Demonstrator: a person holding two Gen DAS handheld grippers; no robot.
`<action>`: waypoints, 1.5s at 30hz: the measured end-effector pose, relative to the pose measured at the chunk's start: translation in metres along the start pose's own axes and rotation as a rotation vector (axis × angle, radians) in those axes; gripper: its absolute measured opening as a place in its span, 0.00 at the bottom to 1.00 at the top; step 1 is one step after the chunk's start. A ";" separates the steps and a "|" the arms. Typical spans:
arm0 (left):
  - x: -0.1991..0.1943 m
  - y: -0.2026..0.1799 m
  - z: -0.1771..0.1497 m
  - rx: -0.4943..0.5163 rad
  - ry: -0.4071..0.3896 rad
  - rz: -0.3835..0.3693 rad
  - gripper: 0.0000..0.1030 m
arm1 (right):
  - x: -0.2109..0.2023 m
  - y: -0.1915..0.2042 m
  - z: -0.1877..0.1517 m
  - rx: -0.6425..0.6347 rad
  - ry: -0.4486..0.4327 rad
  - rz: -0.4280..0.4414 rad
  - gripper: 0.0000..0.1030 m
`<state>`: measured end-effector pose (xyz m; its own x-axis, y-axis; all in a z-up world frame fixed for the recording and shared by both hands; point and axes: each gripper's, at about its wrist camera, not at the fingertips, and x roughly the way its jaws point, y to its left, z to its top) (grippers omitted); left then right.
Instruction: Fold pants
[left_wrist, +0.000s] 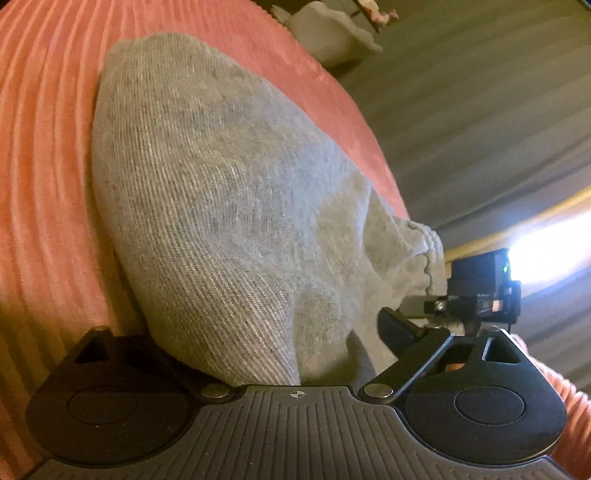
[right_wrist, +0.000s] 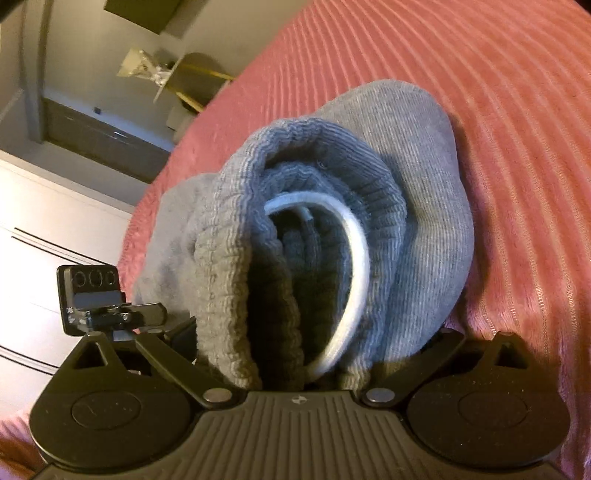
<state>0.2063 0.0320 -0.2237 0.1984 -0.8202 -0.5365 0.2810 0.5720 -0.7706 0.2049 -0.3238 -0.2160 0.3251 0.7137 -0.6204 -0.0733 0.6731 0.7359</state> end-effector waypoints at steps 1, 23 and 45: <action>0.001 0.001 0.001 0.001 0.006 -0.013 1.00 | 0.000 0.001 -0.001 0.002 -0.004 -0.012 0.98; -0.021 -0.115 0.001 0.255 -0.088 0.428 0.40 | -0.047 0.116 -0.039 -0.235 -0.201 -0.245 0.67; -0.033 -0.118 0.079 0.264 -0.237 0.506 0.41 | -0.040 0.160 0.028 -0.334 -0.305 -0.308 0.66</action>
<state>0.2412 -0.0085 -0.0881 0.5628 -0.4411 -0.6991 0.3138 0.8964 -0.3131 0.2067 -0.2501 -0.0663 0.6335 0.4191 -0.6503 -0.2108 0.9023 0.3761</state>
